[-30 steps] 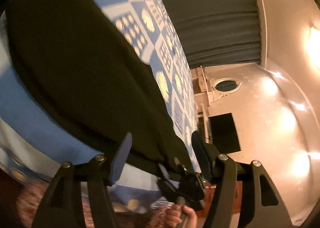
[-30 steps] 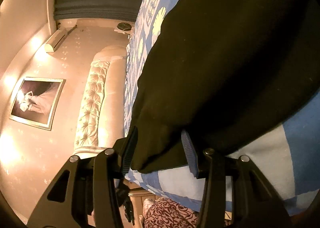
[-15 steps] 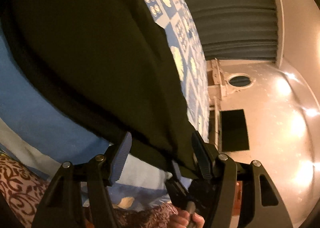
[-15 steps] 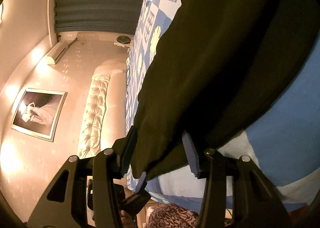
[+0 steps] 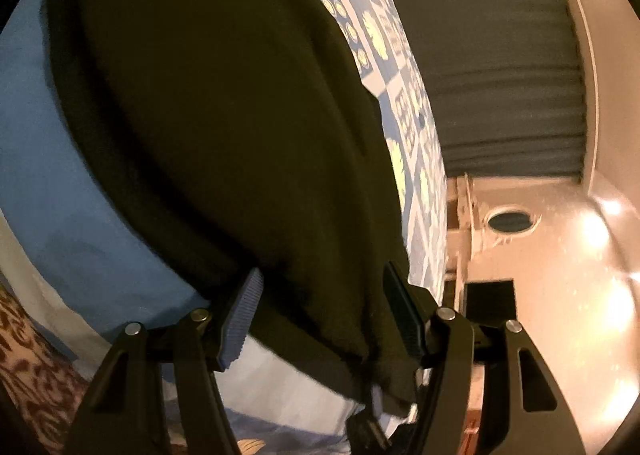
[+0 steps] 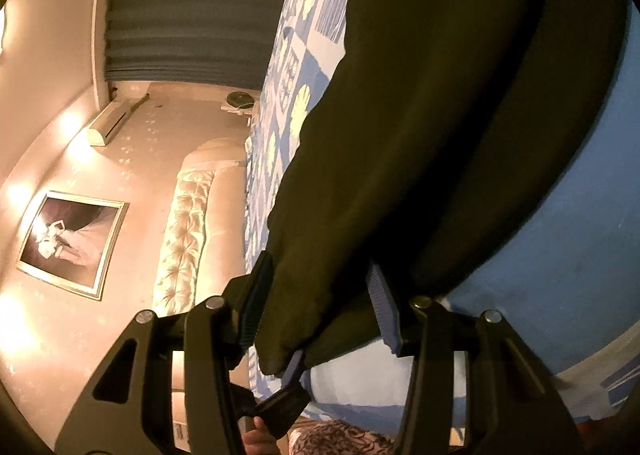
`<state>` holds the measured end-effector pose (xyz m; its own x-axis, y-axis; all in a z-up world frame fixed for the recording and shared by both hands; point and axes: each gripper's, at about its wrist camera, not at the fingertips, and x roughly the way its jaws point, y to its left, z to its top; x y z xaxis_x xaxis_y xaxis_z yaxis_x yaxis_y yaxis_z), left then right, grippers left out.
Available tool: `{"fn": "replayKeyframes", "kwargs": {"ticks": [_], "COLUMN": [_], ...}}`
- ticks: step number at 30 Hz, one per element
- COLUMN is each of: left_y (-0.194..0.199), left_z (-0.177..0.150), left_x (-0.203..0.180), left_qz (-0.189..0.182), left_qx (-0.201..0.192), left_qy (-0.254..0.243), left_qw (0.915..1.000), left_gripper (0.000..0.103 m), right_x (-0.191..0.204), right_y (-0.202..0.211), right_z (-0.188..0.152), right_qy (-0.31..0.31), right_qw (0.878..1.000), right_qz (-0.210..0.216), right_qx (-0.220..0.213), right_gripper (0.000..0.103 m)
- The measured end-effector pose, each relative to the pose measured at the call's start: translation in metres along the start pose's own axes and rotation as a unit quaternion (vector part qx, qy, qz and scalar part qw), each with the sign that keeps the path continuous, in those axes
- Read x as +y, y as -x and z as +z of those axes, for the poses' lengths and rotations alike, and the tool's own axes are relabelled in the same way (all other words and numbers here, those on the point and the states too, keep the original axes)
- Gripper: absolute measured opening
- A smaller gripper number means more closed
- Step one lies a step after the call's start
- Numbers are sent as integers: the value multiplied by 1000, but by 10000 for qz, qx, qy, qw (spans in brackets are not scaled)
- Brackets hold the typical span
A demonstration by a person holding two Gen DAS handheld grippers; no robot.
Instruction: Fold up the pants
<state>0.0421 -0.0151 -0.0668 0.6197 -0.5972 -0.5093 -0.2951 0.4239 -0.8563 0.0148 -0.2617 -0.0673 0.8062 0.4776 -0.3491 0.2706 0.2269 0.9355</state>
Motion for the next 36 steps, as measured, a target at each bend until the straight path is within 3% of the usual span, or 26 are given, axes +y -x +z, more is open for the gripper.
{"fn": "replayKeyframes", "kwargs": {"ticks": [2,4,5,6,9,17,20,23,25,27,29,34,36], "left_y": [-3,-8,-9,-9,-2,31,26,24,29,32,39,52,50], "left_z": [1,2,2,3,4,-8,-11,-11,-11,-12,-18,-39,-44], "left_x": [3,12,16,22,23,8,27,40,37,29,26,23,14], "left_qz": [18,-3,-57,-113,-183,-178,-18,-246,-265,-224,-182,-178,-195], "left_qx": [-46,-25,-13,9,31,-241,-144,-81,-101,-143,-144,33,119], "left_qy": [122,298,388,515,464,-253,-57,216,197,95,-39,-179,-368], "left_qw": [9999,9996,9992,9986,9988,9992,9999,9994,9994,9996,9997,9997,9991], "left_gripper": [37,23,16,14,12,12,12,13,15,18,22,23,34], "right_x": [3,6,6,5,0,17,4,-20,-18,-9,5,31,40], "right_y": [-4,-9,-12,-13,-12,8,8,4,12,24,48,126,162], "right_z": [3,7,8,9,12,-1,-5,-5,-2,1,10,51,77], "right_qy": [119,257,300,313,256,663,608,187,84,205,349,639,737], "right_qw": [9998,9994,9991,9991,9994,9975,9973,9982,9987,9986,9982,9953,9921], "right_qz": [-128,-239,-285,-293,-192,-79,-246,-319,-316,-380,-474,-645,-750], "right_qx": [-32,-44,-2,46,144,216,329,466,396,301,145,-341,-689], "right_gripper": [47,44,32,16,9,7,7,6,14,51,66,66,66]}}
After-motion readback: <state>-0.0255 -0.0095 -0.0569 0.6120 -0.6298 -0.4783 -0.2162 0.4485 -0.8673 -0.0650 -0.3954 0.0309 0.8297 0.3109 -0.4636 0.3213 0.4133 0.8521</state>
